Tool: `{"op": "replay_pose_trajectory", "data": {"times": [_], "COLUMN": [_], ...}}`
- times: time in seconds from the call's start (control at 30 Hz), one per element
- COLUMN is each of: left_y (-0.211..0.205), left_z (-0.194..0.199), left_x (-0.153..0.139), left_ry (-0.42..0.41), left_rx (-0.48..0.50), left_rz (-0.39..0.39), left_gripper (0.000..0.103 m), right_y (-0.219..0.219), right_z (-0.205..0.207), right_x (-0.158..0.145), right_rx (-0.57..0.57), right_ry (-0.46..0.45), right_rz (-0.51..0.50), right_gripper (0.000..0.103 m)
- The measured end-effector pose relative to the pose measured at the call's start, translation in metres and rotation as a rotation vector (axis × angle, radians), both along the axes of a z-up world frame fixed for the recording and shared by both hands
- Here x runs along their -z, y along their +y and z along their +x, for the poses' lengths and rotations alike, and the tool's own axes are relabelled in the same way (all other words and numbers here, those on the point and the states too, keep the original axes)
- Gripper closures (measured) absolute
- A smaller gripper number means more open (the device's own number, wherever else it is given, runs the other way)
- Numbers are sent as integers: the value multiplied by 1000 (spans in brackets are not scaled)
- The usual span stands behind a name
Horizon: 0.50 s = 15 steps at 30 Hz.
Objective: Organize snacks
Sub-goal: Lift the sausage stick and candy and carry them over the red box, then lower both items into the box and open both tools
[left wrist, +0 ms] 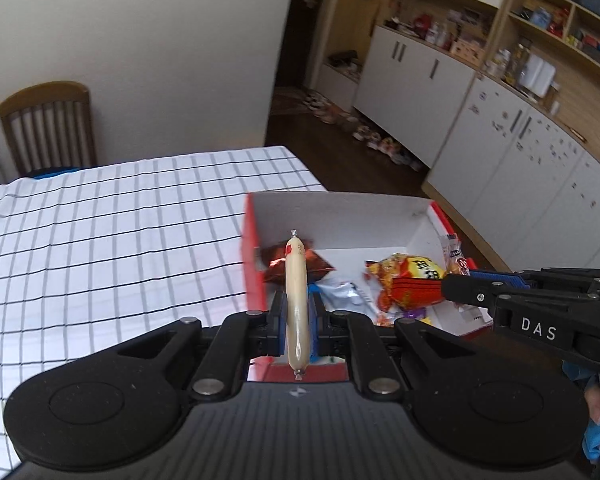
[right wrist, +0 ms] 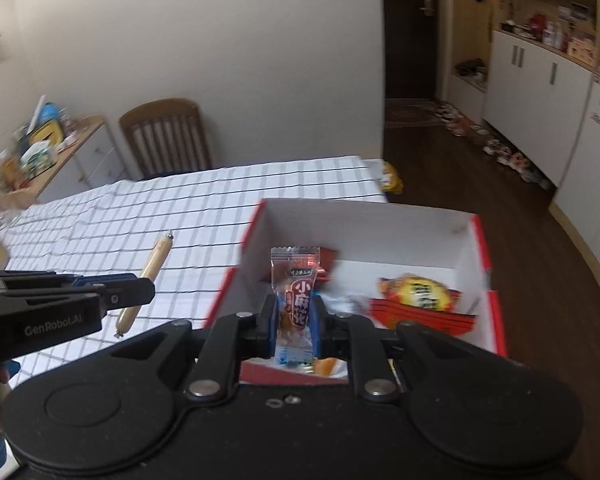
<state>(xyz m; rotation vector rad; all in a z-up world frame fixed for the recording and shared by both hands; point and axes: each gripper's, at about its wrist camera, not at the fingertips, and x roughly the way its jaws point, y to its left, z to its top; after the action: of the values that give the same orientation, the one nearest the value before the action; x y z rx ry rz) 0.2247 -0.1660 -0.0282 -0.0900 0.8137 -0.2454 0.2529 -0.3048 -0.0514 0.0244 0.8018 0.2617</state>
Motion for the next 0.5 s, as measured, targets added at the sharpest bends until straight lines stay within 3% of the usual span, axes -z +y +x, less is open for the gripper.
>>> {"op": "replay_pose_trajectory", "data": {"times": [0.5], "left_y": [-64], "left_z": [40], "left_x": [28], "left_ry": [52], "left_rx": [138], "left_rz": [77], "left_gripper": [92], "right_y": [-61], "right_z": [16], "right_x": [41], "right_rx": [161], "right_ry": [78], "right_rz": [-21], "right_gripper": [89]}}
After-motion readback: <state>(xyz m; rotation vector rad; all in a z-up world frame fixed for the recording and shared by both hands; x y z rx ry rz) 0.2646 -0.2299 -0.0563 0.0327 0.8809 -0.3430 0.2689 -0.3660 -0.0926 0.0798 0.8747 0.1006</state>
